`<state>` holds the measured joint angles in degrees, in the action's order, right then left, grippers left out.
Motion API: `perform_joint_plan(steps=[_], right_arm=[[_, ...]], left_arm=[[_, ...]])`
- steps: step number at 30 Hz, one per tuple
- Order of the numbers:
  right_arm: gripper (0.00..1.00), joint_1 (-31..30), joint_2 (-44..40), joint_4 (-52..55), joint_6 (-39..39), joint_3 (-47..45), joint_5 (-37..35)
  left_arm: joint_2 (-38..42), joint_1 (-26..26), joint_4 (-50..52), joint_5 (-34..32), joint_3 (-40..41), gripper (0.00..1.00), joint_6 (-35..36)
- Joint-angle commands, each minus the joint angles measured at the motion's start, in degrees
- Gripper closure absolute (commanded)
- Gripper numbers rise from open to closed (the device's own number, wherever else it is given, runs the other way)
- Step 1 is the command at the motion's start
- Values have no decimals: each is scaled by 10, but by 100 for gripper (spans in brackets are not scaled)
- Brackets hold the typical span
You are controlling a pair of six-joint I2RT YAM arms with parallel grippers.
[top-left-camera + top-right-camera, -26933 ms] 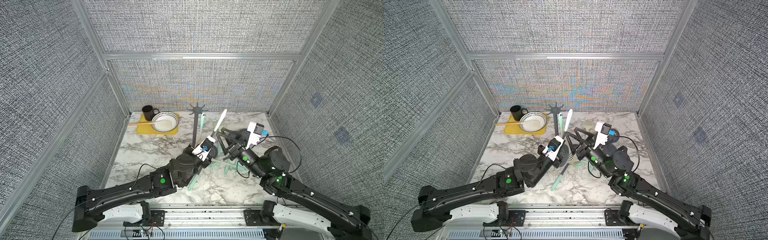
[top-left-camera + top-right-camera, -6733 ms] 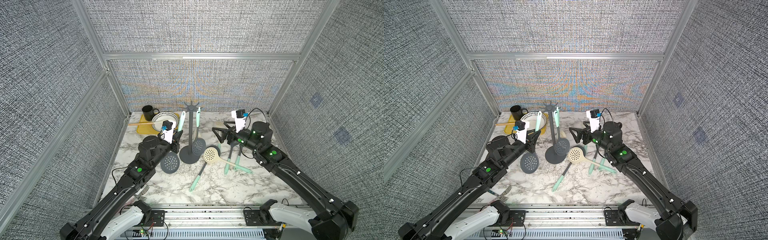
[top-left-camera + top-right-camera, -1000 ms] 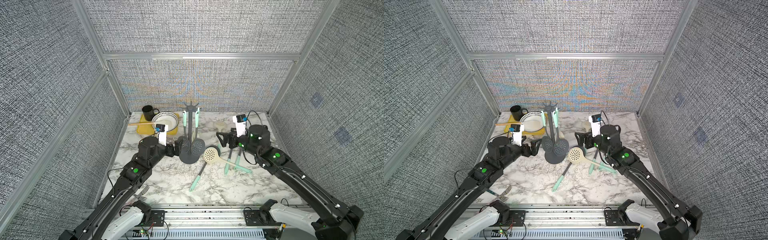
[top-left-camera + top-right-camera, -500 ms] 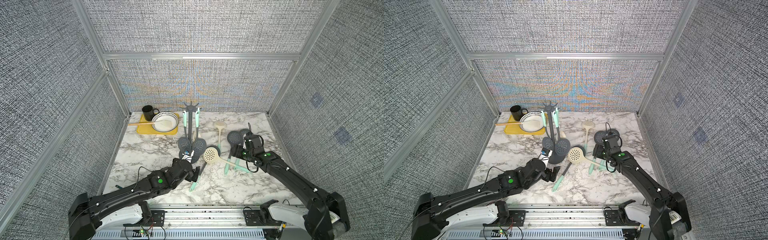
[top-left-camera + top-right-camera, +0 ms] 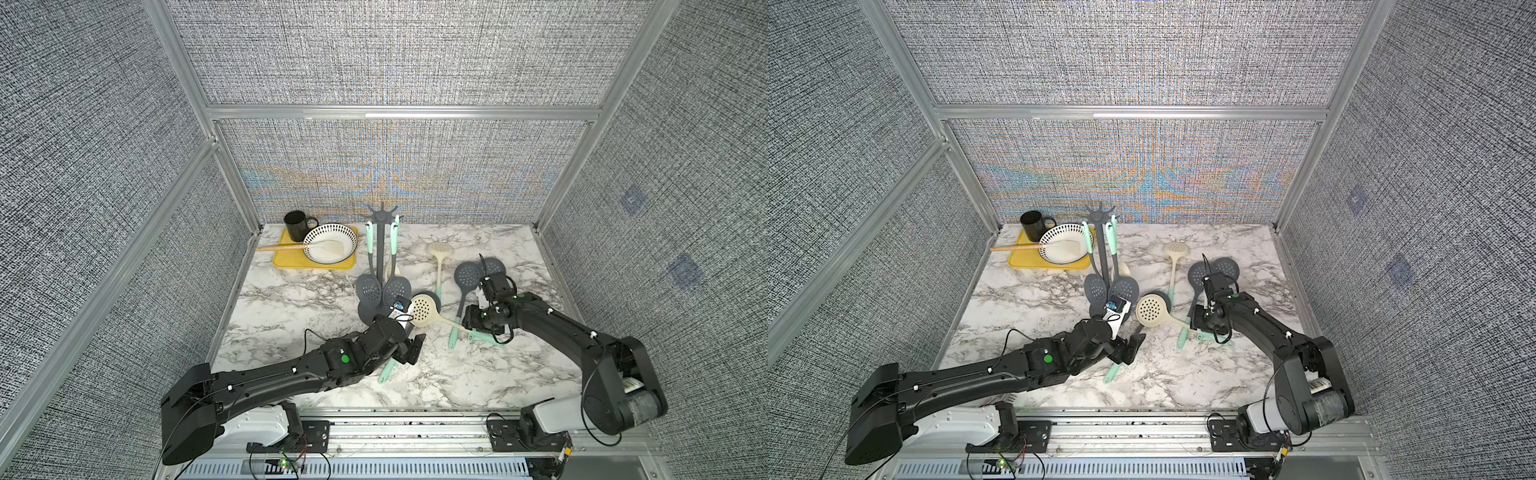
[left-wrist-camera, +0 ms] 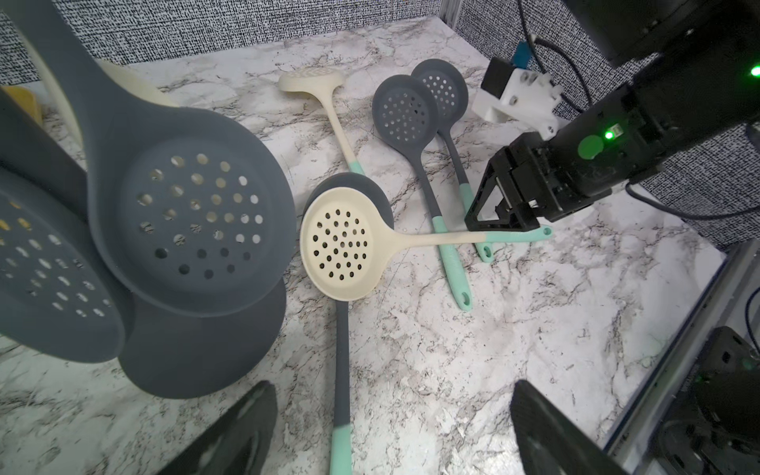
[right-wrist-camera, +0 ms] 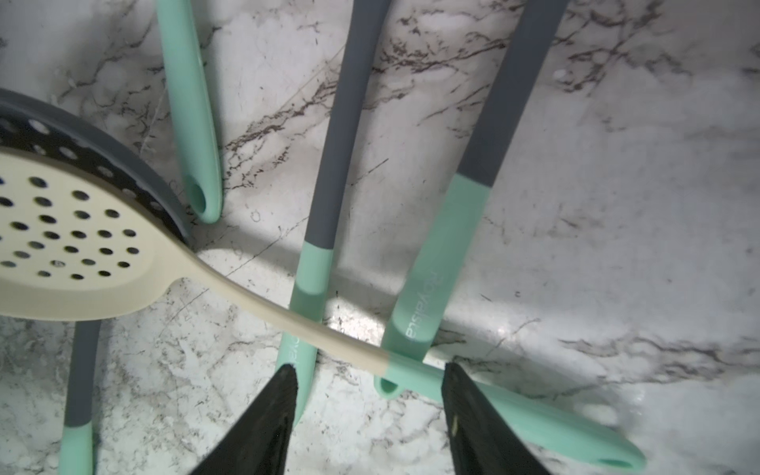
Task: Hang the skimmer on the kitchen utensil rack
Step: Pick up the skimmer from the center of the board.
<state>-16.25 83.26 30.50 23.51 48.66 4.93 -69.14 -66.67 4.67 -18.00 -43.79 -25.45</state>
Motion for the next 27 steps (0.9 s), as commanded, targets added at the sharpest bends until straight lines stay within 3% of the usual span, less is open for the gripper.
perform_joint_plan(steps=[1,5,8,11,14,18,27], right_arm=[[39,0,-4,30,20,5,-21],[31,-9,-70,38,230,-23,-104],[27,-13,-115,50,386,-78,-119],[26,-6,-142,22,474,-123,-126],[23,9,-136,-10,514,-140,-116],[18,17,-104,-22,542,-127,-92],[14,34,-69,-71,571,-136,-61]], left_arm=[[6,0,-8,-4,-2,10,5],[-7,0,-12,32,-18,10,63],[-43,-11,-2,43,-52,10,117],[-71,-32,-16,44,-79,9,174],[-91,-42,-54,95,-94,1,246],[-95,-43,-165,163,-65,1,333],[-123,-43,-135,163,-99,0,347]])
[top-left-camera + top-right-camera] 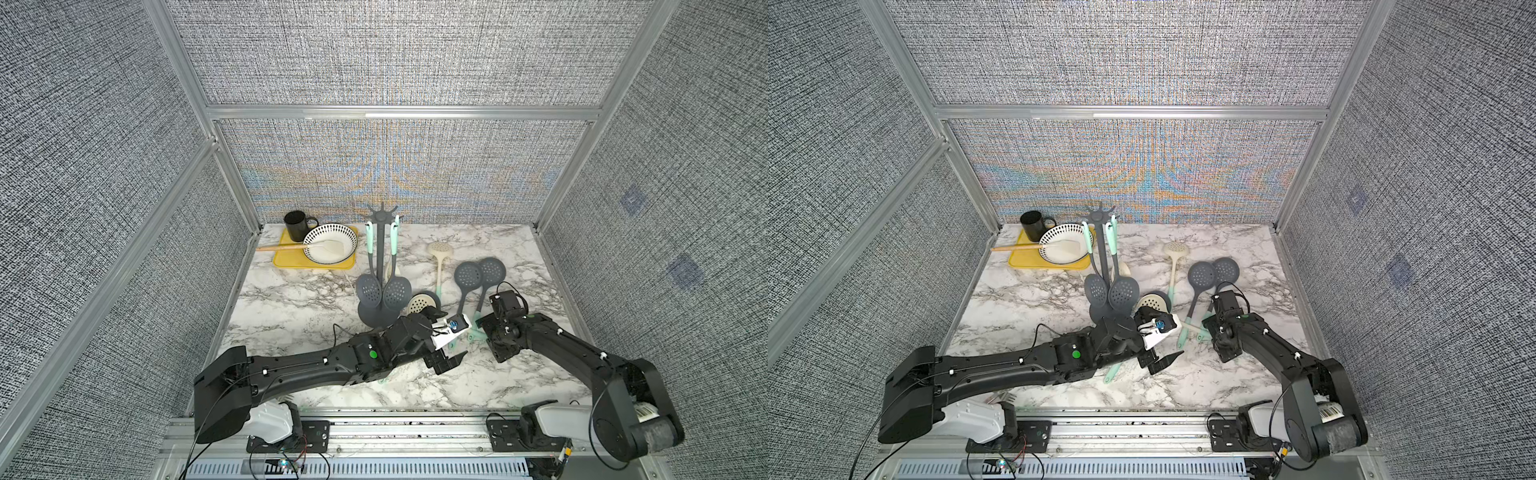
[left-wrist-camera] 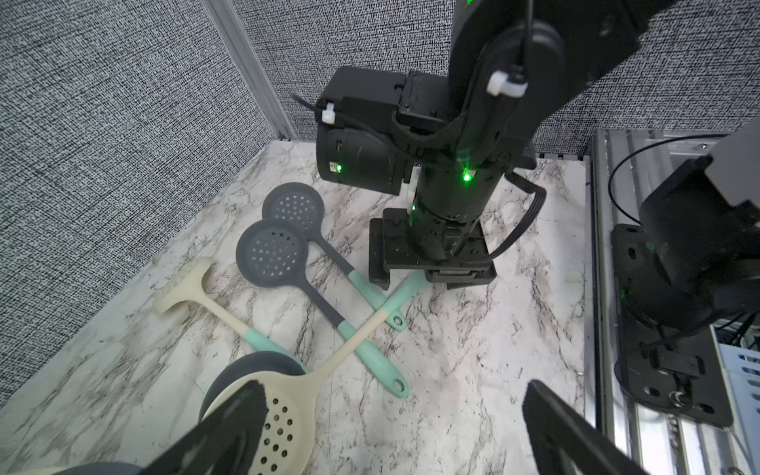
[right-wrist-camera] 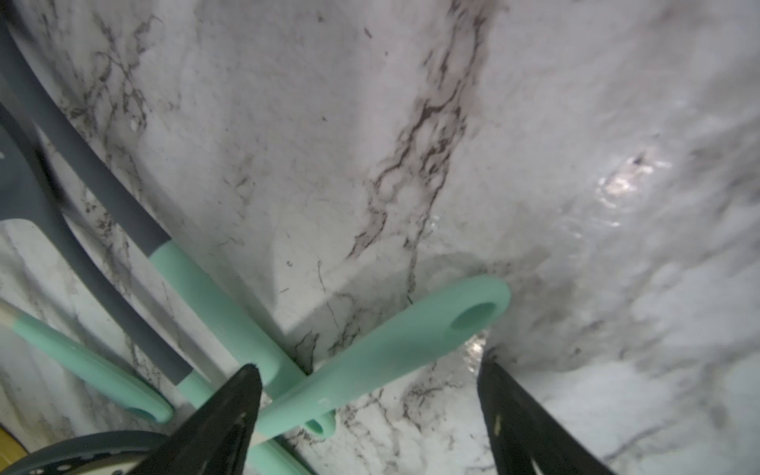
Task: Hang the skimmer on the kitchen utensil rack
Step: Pick up the skimmer from the center of the board.
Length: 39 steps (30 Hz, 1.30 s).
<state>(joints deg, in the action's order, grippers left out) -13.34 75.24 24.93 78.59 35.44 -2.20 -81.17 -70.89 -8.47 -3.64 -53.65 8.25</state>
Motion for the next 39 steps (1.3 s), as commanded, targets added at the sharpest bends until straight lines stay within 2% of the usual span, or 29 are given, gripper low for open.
perform_joint_plan(steps=[1,7,15,24,30,34,39], right_arm=[[14,9,15,-11,18,-1,3],[30,20,74,46,-15,43,-49],[51,21,154,60,-48,67,-59],[74,26,139,53,-48,77,-60],[100,32,106,50,-66,89,-67],[100,32,57,48,-98,94,-89],[100,32,-40,56,-173,100,-149]], left_arm=[[-2,0,-3,22,2,0,5],[13,0,-3,8,29,0,-23],[41,0,2,-33,48,1,-24],[56,-1,27,-57,53,1,-34],[62,0,41,-82,46,0,-42],[73,6,57,-107,37,1,-62],[89,30,89,-84,15,2,-99]])
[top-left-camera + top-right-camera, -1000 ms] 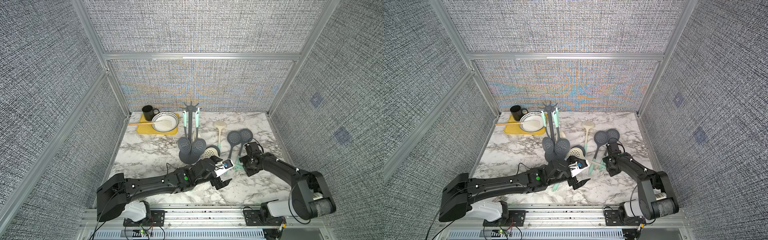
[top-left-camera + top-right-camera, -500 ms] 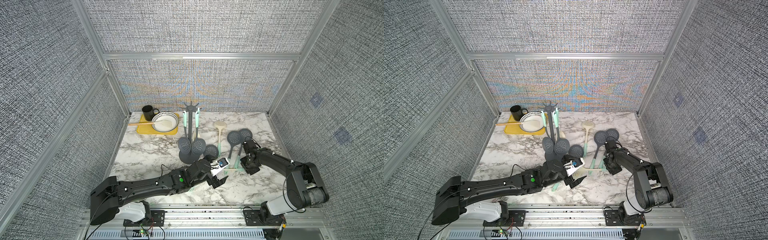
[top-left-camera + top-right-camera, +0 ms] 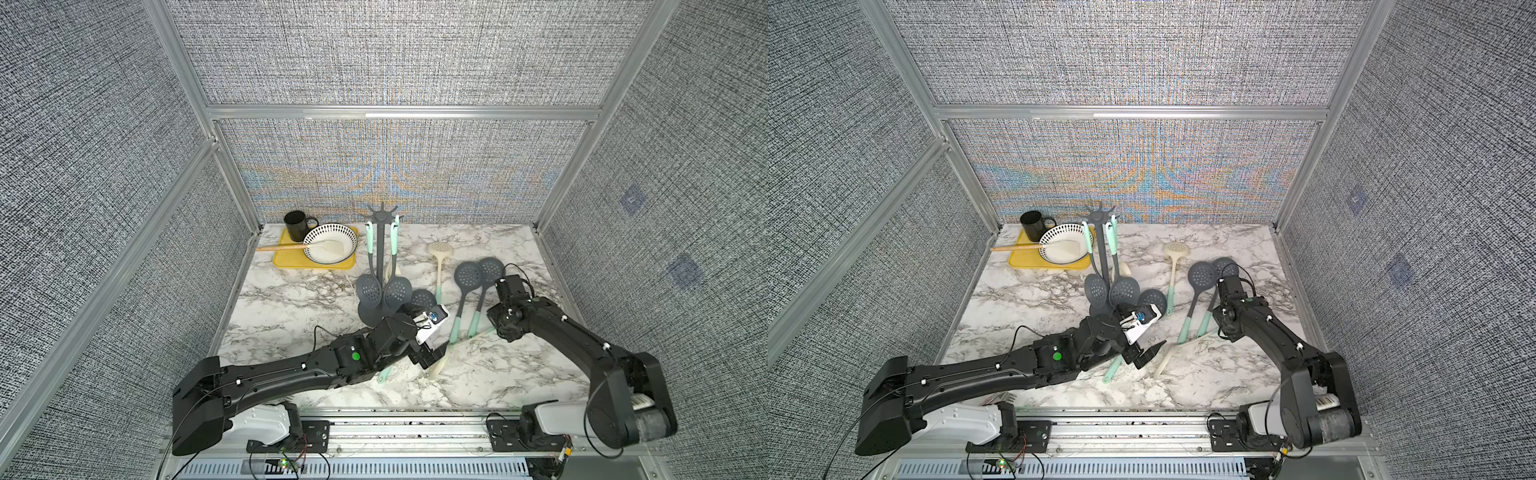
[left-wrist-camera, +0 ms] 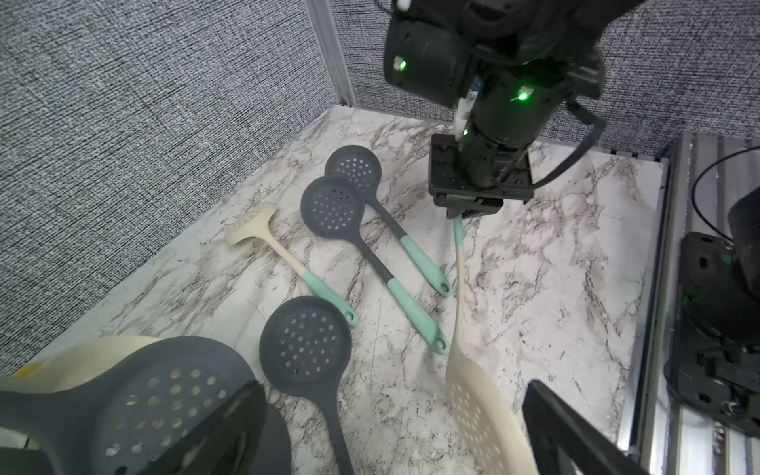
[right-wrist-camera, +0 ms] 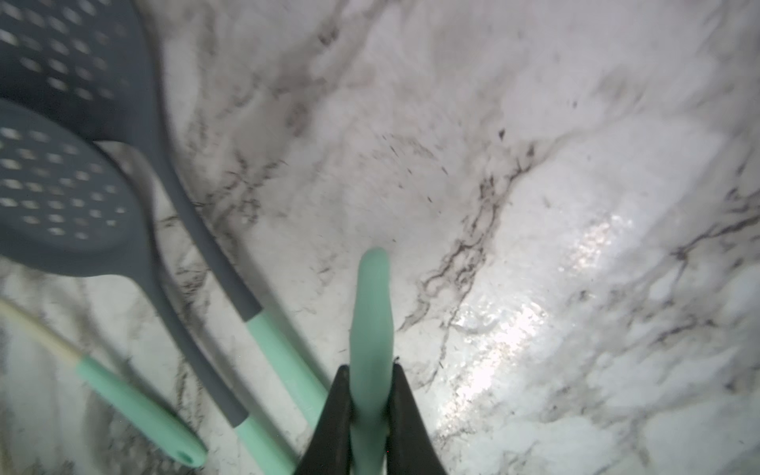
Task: Hang the skimmer on the kitchen utensil rack
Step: Pick up the skimmer from the center of the board.
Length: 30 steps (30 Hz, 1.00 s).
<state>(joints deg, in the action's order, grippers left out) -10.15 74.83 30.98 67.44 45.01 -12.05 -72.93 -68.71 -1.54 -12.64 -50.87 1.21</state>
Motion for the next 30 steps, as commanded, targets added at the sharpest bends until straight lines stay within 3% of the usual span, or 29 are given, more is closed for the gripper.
perform_joint_plan(steps=[1,6,10,14,19,24,30], right_arm=[[100,-2,-61,-13,-92,4,-58],[100,-11,-233,-134,-276,-30,-18],[100,-11,-384,-295,-387,-73,123],[100,-11,-370,-270,-426,4,210],[100,-11,-348,-280,-404,77,285],[100,-11,-348,-281,-389,91,312],[100,-12,-350,-280,-380,74,311]], left_arm=[[9,14,24,17,-18,4,-38],[9,36,32,51,-55,7,-100],[-4,39,59,83,-112,8,-109],[-34,39,80,113,-162,10,-93],[-77,39,62,189,-191,10,-62],[-116,40,63,153,-225,10,-59],[-150,40,60,204,-258,17,-74]])
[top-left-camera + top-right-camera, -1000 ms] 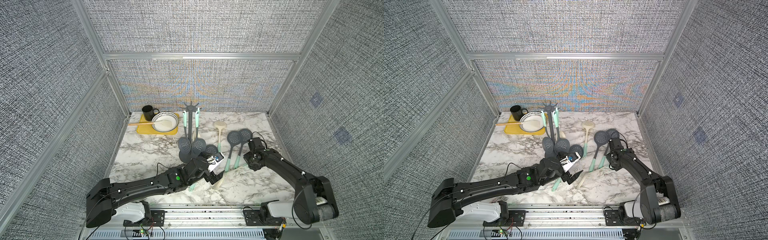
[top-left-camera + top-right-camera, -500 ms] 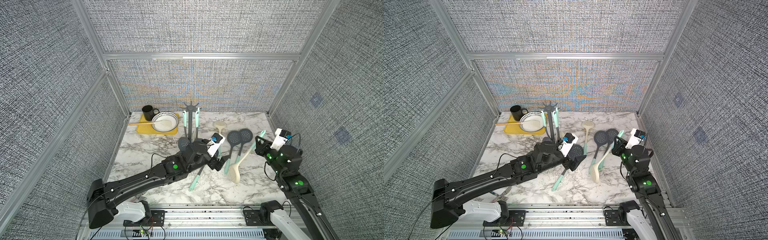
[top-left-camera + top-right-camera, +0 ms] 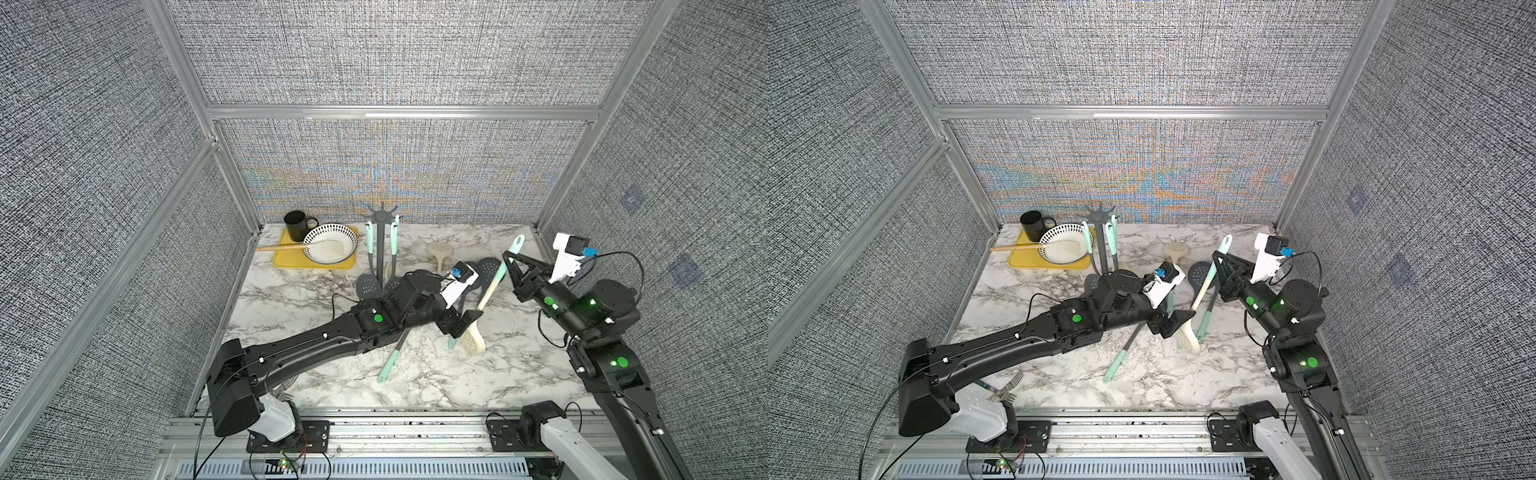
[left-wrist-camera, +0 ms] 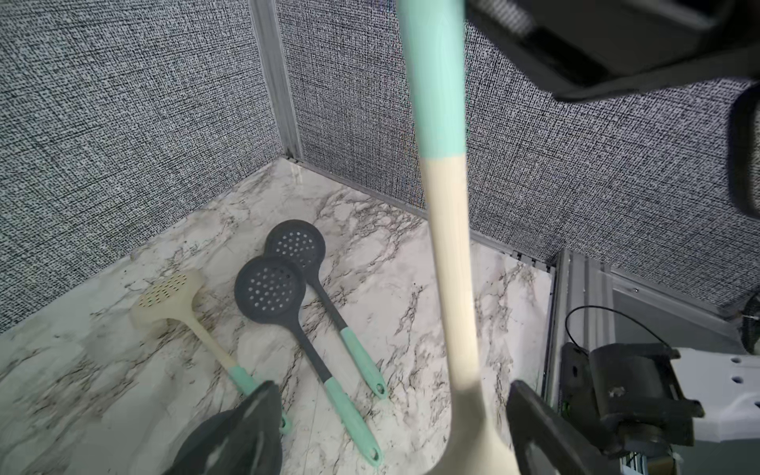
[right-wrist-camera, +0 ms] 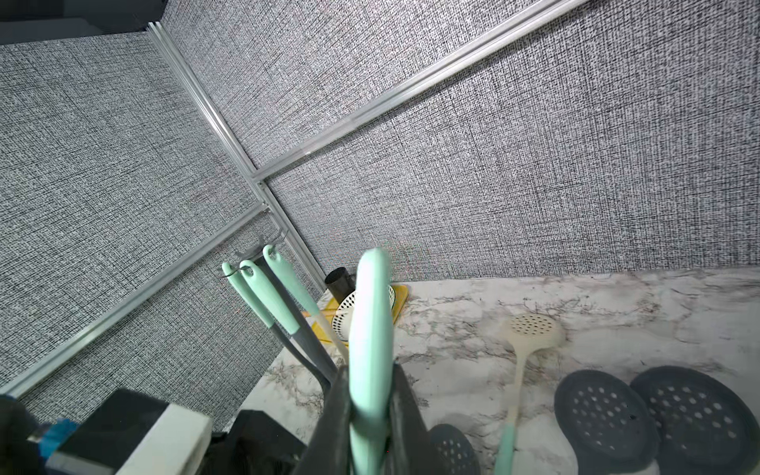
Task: Hang the skimmer on the kitchen utensil rack
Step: Pick up the skimmer from the center of the board.
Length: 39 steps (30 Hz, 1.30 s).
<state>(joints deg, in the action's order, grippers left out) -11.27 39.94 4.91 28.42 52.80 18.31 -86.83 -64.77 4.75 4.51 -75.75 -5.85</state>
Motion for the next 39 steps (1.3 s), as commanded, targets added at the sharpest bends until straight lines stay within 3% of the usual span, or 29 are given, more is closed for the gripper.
perform_joint_plan(steps=[1,7,13,15,19,20,24,28,32,36,39], right_arm=[[100,-1,-2,-21,12,-6,9],[100,0,-3,-31,25,-14,1],[100,-1,0,-37,32,-19,7],[100,-1,0,-39,31,-20,7],[100,-1,-4,-39,19,-18,10],[93,-1,-6,-39,15,-18,12],[35,-1,-25,-58,-34,-16,53],[15,-1,-43,-74,-100,-14,128],[11,-1,-41,-127,-104,-23,243],[11,-8,0,-263,-17,-13,436],[12,-52,31,-318,-2,5,472]], left_arm=[[-17,0,-6,36,-12,20,-11],[-46,-1,-17,51,-15,43,-39],[-53,-1,-16,46,-21,89,-45],[-53,-1,-14,45,-23,98,-46],[-43,0,-13,56,-16,98,-47],[-37,0,-15,56,-12,98,-48],[12,2,-39,57,20,98,-57],[94,4,-60,74,65,98,-52],[172,17,-93,118,112,98,-50],[227,50,-114,201,146,98,-56],[248,65,-119,242,158,98,-56]])
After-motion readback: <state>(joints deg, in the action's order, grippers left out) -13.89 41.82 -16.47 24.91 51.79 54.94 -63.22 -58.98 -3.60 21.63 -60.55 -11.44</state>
